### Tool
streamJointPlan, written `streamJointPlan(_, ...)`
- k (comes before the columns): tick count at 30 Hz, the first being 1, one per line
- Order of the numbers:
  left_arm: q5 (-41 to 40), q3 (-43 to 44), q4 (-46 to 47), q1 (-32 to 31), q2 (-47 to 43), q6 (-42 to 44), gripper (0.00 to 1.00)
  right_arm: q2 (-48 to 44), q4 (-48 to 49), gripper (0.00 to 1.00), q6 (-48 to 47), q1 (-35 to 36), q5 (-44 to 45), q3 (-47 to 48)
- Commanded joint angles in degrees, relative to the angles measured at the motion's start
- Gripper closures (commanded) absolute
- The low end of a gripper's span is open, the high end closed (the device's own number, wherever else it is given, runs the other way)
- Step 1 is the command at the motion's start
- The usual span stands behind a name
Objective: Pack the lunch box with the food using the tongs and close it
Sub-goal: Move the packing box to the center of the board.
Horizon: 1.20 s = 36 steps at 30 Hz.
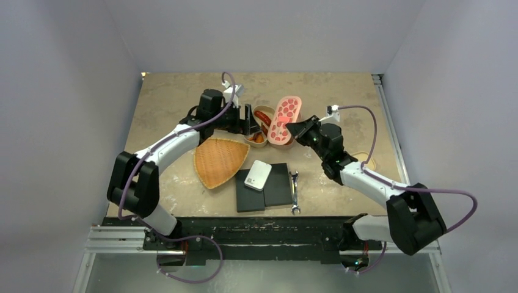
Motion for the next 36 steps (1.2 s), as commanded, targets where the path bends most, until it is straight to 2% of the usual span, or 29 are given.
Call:
streamJointPlan(1,-2.03,5.28,0.79,-1.43,2.03,1.86,0.20,1.68,5.10,1.00,-4.40,-0.73,3.86,1.28)
streamJointPlan(7,-3.34,8.17,-0.16,-2.71,5.66,1.95,0.21,7.07,5.38,1.00,-5.60,-1.59,5.27,2.73)
streamJointPlan(10,-4.88,10.37,-1.68,-4.16,8.02,2.37,0.25,8.81,5.20,1.00,-6.83,-2.14,5.91,3.39)
streamJointPlan(12,-6.91,11.78,-2.79,-5.54,10.04,2.25,0.28,8.05,4.62,1.00,-7.06,-2.89,6.49,3.40)
streamJointPlan(17,-13.12,14.24,-5.19,-9.69,14.72,-0.21,0.45,2.00,1.15,1.00,-8.91,-5.65,6.45,3.38)
streamJointPlan(19,-15.26,14.40,-5.85,-11.58,15.69,-1.49,0.47,-1.00,-1.49,1.00,-10.00,-6.86,6.93,3.49)
streamJointPlan(24,-18.04,11.44,-4.31,-13.45,17.06,-6.31,0.47,-8.02,-7.42,1.00,-11.23,-9.80,7.73,3.31)
streamJointPlan(29,-17.39,7.17,2.34,-13.69,18.83,-11.18,0.41,-13.87,-10.81,1.00,-13.94,-10.86,7.09,2.79)
streamJointPlan(36,-22.29,6.70,7.09,-13.71,22.24,-14.38,0.35,-17.59,-13.43,1.00,-14.73,-11.09,5.45,3.43)
